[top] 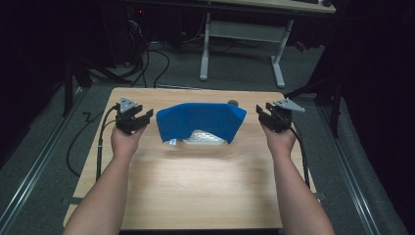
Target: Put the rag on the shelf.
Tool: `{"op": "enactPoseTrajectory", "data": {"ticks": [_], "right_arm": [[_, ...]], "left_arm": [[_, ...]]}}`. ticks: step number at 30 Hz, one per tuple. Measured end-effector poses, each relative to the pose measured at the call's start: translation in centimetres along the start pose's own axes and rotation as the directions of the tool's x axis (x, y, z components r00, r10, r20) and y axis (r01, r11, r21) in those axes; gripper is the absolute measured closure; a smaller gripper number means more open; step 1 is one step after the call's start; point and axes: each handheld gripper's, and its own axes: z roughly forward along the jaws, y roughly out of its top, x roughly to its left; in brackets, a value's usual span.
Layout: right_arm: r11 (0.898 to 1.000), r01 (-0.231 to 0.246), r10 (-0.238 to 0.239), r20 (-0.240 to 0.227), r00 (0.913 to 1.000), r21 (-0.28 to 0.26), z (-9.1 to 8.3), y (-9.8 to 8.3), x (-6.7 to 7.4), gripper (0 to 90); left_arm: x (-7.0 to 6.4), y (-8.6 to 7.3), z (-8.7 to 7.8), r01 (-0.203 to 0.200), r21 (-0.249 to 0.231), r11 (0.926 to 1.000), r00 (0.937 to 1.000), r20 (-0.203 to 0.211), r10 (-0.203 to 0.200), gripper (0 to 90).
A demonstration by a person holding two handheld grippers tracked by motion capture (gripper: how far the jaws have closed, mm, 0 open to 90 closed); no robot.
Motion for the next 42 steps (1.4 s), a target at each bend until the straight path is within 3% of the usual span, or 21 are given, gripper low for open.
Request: {"op": "enactPoseTrajectory", "data": {"ticks": [11,15,19,23,31,36,39,41,42], "right_arm": [[1.000,0.024,-0.024,-0.051,0.9984,0.015,-1.9,-2.5,1.2,53.6],[0.999,0.052,-0.051,-0.032,0.9982,0.011,-3.3,-3.6,1.7,53.8],[0.997,0.072,-0.071,-0.029,0.9970,0.026,-5.3,-4.8,2.1,51.6],[0.995,0.102,-0.101,-0.016,0.9947,0.019,-7.5,-6.4,2.6,50.0],[0.995,0.077,-0.076,-0.023,0.9969,0.069,-11.3,-10.4,3.8,46.8],[0.990,0.107,-0.106,-0.020,0.9942,0.096,-13.4,-12.8,4.8,45.3],[0.985,0.116,-0.111,-0.038,0.9930,0.131,-14.6,-14.8,5.3,45.4],[0.980,0.103,-0.094,-0.062,0.9936,0.168,-14.8,-15.3,5.5,44.8],[0.982,0.107,-0.098,-0.060,0.9933,0.159,-15.0,-15.3,5.5,44.8]], "left_arm": [[-0.5,-2.2,-2.8,-0.001,0.015,0.9999,1.0000,-0.008,0.001,49.5],[-1.4,-3.5,-4.4,-0.016,0.035,0.9993,0.9999,0.006,0.016,49.2],[-2.3,-5.3,-6.1,-0.001,0.046,0.9990,0.9997,0.025,0.000,49.2],[-3.6,-6.9,-7.9,-0.011,0.059,0.9982,0.9985,0.053,0.008,49.0],[-6.5,-9.7,-11.2,-0.045,0.072,0.9964,0.9951,0.091,0.039,48.0],[-8.8,-12.2,-12.8,-0.078,0.119,0.9899,0.9909,0.118,0.063,46.3],[-10.4,-13.3,-13.6,-0.127,0.158,0.9792,0.9838,0.146,0.104,46.0],[-10.9,-13.3,-14.1,-0.134,0.146,0.9802,0.9823,0.150,0.112,45.8],[-11.0,-13.2,-14.2,-0.130,0.140,0.9816,0.9824,0.152,0.109,45.8]]}}
